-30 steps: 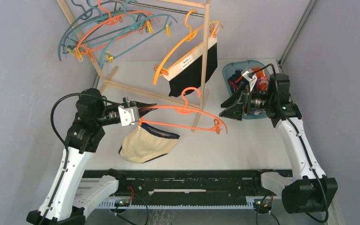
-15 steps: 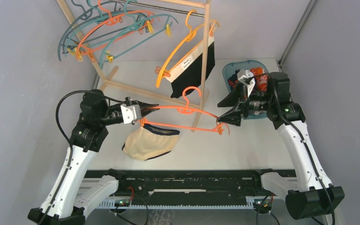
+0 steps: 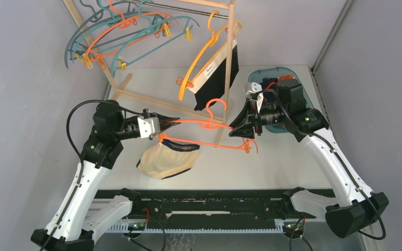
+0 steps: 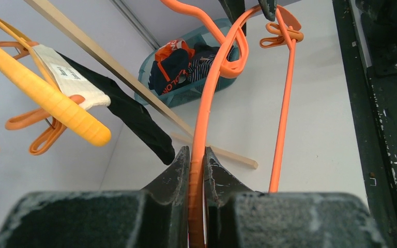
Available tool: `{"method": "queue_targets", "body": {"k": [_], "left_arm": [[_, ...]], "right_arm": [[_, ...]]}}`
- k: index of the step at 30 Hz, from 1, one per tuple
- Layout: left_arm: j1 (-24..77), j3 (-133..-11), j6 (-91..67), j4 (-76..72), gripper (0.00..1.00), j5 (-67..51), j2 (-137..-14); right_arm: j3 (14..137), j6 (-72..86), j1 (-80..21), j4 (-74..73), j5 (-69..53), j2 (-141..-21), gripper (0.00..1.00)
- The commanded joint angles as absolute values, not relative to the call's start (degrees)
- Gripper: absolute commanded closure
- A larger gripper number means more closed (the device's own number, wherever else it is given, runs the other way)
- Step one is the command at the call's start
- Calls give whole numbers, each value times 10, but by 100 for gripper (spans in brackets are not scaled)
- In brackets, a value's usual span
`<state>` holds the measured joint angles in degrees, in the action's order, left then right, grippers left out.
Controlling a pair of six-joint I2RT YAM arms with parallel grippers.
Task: Remove the underwear clipped to the hanger
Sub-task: Remove the underwear from the hanger.
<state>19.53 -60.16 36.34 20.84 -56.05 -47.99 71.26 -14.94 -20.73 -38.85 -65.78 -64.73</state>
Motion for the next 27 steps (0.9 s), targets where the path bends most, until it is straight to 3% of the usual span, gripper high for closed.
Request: {"method": "queue_targets", "body": {"k": [1,7,11,17,21,27], "left_arm": [[200,-587,348,180,100,-563,-479],[201,-586,343,180,100,-556,-480],[201,-587,324,181,98,-551,-480],[201,-601,314,237,46,-554,-477],[201,-618,295,287,19,-544,-471],[184,-655,183,301,14,-441,-474]], "right_arm": [[737,-174,-226,-387,-635,-652,68],[749,-195,-227,-392,-624,-654,100],[751,-241,-226,-407,-585,-642,100],[742,-361,-214,-448,-551,-622,100],[724,-419,-188,-460,-554,-608,100],[708,-553,-167,-519,-558,-581,100]]}}
